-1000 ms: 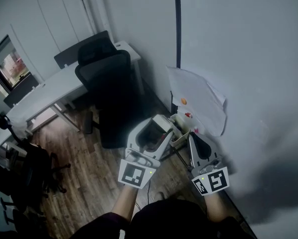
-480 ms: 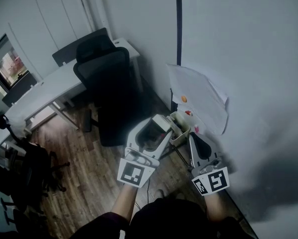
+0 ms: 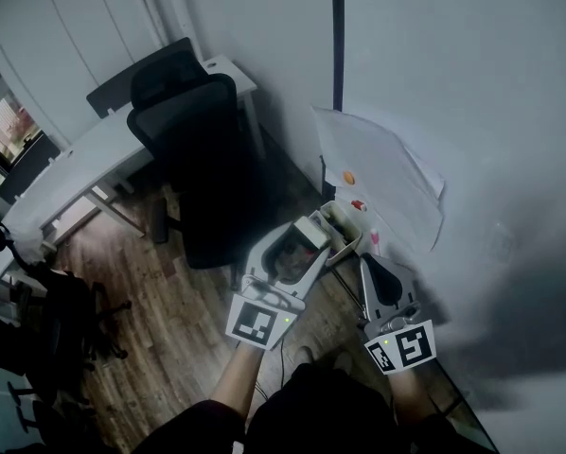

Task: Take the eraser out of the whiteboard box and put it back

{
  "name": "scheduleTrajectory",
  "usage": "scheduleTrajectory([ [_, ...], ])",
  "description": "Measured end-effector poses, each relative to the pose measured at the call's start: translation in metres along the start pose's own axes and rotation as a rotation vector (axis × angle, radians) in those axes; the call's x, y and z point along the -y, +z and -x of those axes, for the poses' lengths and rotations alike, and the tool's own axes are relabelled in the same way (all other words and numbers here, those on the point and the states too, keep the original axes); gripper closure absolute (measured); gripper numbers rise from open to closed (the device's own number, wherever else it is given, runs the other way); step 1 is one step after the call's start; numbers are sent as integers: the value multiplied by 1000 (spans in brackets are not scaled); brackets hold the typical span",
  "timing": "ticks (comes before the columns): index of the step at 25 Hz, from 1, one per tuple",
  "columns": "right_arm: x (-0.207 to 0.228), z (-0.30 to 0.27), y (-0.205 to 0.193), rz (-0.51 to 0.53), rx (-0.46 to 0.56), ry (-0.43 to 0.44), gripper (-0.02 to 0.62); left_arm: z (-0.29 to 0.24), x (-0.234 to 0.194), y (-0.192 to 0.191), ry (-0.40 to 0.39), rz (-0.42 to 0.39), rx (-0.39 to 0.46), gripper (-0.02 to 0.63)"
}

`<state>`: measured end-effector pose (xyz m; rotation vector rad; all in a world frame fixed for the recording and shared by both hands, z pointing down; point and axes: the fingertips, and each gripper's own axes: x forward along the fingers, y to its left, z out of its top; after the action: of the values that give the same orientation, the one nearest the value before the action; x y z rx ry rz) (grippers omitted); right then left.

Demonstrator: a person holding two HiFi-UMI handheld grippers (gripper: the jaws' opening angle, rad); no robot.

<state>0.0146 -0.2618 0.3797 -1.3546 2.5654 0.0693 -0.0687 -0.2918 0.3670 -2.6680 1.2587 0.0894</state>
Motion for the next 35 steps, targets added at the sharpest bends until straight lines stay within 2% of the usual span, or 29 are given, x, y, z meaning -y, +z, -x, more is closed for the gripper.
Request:
scheduleTrajectory([
  [14,17,-5,-65,-69,-94,-85,592,-37,-12,-104,-120,102,-115,371],
  [21,22,3,-78,-73,-114,-114,592,-42,-11,-124,-145,132,-133,371],
  [27,22,10,-81,-76,-124,-135,592,-49,-7,-144,-182,104,-158,371],
  [35,26,16,-84,-77,-132,-157,592,-52,-4,-159,-194,132,-180,370],
])
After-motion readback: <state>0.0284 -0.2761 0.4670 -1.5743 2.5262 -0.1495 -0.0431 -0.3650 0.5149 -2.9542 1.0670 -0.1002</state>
